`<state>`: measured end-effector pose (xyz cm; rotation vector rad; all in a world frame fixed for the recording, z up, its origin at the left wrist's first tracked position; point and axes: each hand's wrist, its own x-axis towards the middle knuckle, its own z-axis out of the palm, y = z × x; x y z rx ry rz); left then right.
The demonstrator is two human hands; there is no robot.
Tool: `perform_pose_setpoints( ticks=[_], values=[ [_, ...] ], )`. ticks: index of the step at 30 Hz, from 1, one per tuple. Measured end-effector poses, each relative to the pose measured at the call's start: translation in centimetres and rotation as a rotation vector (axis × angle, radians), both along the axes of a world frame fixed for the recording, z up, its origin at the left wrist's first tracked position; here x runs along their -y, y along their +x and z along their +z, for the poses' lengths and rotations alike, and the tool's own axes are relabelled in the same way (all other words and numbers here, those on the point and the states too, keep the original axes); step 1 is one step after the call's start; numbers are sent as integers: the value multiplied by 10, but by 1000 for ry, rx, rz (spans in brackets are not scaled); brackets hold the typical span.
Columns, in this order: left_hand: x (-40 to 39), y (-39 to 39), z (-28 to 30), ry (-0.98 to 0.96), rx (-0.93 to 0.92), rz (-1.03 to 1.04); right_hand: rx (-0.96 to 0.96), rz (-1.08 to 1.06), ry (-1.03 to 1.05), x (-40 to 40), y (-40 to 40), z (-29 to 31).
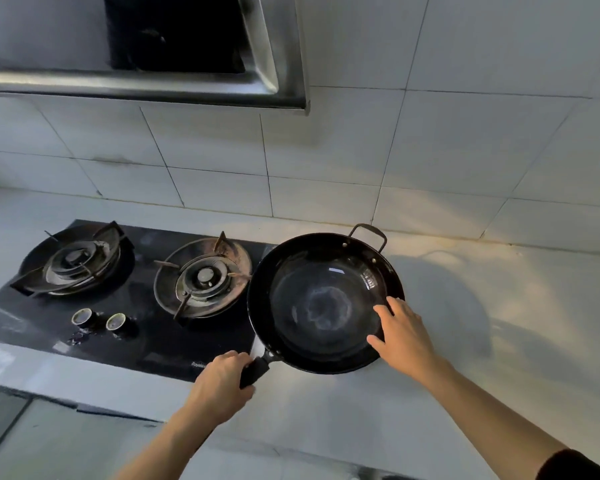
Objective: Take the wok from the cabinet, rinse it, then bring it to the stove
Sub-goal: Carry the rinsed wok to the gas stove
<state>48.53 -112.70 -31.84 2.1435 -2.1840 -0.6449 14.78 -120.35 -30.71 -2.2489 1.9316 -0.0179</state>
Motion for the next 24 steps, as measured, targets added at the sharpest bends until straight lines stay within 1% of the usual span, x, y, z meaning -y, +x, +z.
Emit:
perform_pose_setpoints(
  ticks=[3, 7, 12, 17, 19, 24],
  values=[
    [-6, -5, -1, -13, -55, -20, 5, -32, 4, -23, 25, -3],
    [-13, -10, -4, -46, -25, -58, 6, -85, -8, -60, 57, -8],
    [-22, -25, 1, -37, -68, -85, -23, -95, -56, -94, 75, -15],
    [-24, -39, 10, -59, -32, -42, 30, -179, -94, -88, 69, -16],
    [-25, -42, 11, -57, -36, -31, 23, -201, -96, -83, 68, -18],
    [-25, -56, 12, -46, -45, 6, 24, -166, -123, -72, 54, -23]
  ],
)
